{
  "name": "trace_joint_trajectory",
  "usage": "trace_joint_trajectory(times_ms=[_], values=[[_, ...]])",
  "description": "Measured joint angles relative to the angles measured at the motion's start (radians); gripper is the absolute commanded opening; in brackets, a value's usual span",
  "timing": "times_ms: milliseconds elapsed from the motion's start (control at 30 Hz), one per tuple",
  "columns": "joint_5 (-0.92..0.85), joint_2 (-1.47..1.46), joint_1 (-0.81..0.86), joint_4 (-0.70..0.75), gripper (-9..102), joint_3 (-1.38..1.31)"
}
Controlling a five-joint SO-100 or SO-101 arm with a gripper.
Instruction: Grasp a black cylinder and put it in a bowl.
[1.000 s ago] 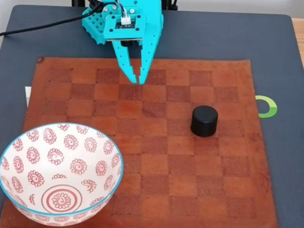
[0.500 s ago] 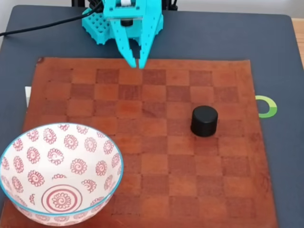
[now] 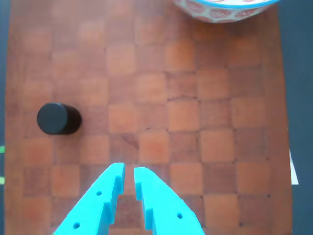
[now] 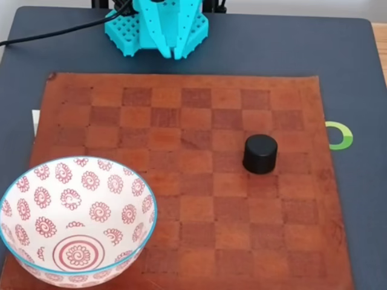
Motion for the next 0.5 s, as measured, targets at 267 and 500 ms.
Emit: trace_joint_trajectory(times_ms=[267,500], values=[[0.000,-0.348,-0.048,0.011,0,-0.207],[0.000,-0.624,-0.127,0.014,1,-0.394]])
